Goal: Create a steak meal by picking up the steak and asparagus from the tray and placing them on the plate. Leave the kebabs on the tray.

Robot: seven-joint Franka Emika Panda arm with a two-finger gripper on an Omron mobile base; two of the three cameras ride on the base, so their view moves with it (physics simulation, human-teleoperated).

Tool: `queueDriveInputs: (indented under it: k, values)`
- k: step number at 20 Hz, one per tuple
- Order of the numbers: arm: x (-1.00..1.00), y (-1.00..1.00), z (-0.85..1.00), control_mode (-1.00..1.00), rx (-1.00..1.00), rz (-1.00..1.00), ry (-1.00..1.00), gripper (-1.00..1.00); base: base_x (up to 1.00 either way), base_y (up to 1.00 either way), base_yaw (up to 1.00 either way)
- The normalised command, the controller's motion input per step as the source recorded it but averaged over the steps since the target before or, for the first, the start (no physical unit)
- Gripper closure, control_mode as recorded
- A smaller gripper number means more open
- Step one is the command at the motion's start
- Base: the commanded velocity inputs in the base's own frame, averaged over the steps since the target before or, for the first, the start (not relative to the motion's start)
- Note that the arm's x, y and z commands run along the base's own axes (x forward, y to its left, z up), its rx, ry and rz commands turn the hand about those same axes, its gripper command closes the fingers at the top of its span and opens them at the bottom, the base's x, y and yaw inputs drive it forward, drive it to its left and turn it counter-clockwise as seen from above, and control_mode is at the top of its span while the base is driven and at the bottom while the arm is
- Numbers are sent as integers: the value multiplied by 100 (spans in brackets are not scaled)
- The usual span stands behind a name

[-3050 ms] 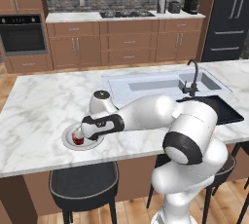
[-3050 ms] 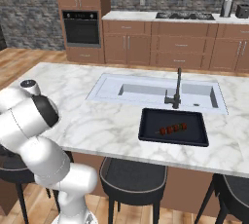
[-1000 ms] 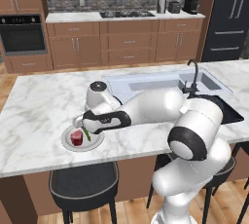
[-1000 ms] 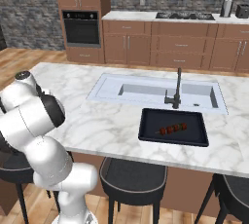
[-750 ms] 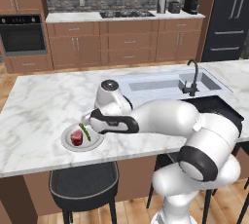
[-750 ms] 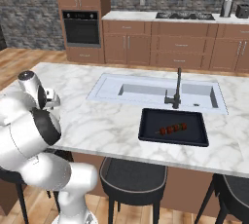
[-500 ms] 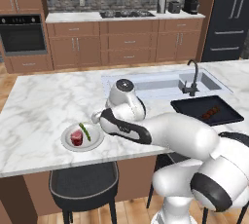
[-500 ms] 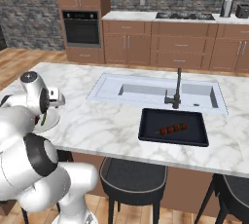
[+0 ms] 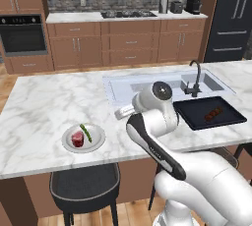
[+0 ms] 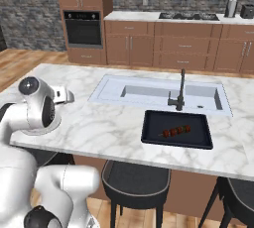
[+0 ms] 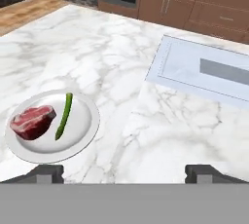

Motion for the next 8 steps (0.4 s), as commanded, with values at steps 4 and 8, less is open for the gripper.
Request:
queueDriveInputs:
  k: [4, 8]
  values:
    - [-54, -61, 83, -100, 0, 1, -22, -100, 0, 0, 0]
    - [-60, -55, 76, -100, 0, 4, -18, -100, 0, 0, 0]
